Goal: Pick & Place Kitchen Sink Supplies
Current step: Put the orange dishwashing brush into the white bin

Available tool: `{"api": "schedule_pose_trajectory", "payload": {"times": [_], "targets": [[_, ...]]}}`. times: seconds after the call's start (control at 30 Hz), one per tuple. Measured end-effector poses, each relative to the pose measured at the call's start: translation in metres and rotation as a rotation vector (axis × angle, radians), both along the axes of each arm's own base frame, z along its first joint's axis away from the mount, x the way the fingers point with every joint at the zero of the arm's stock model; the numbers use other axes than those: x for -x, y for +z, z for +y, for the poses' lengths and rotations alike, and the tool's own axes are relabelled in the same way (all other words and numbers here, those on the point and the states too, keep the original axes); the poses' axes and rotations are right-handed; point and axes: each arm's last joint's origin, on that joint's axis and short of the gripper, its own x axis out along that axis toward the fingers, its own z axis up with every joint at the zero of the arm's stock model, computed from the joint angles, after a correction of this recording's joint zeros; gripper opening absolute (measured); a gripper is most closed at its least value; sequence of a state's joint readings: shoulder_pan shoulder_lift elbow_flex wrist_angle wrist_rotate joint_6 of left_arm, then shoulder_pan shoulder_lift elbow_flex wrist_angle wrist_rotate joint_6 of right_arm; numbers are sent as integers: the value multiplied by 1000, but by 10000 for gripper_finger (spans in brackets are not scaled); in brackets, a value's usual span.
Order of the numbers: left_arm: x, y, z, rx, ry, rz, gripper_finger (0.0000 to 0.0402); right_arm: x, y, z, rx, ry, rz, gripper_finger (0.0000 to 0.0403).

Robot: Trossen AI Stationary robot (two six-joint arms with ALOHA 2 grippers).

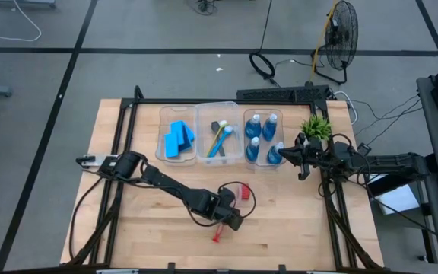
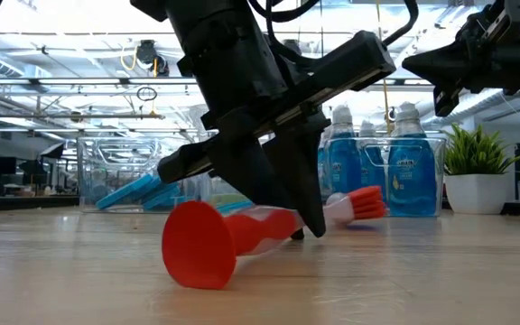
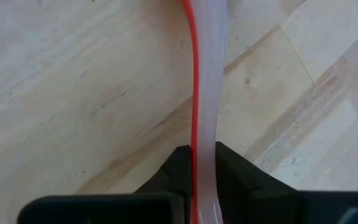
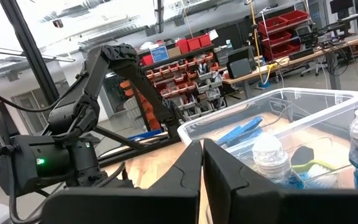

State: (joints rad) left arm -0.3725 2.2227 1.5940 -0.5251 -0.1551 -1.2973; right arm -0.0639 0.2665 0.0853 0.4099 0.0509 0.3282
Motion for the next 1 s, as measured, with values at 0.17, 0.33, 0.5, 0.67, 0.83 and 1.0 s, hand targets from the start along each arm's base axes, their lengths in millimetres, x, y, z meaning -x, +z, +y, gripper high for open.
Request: {"api": "schedule_pose_trajectory", "payload": {"times": [0.17,0.33,0.5,0.67,0.83,1.0], "targets": [[0,4,-1,-24,-92,-16,45,0,0,0,0,0,0,4],[0,19,-7,-71,-318,-85,45,0,0,0,0,0,-3,4],[-1,39,-15,-143,-546,-203,45,0,0,0,0,0,-5,4],[3,54,-26,-181,-740,-279,45,0,0,0,0,1,-4,4],[8,64,-33,-197,-815,-319,45,0,0,0,0,0,3,4],[8,64,-35,-187,-818,-323,45,0,0,0,0,0,3,4]]}}
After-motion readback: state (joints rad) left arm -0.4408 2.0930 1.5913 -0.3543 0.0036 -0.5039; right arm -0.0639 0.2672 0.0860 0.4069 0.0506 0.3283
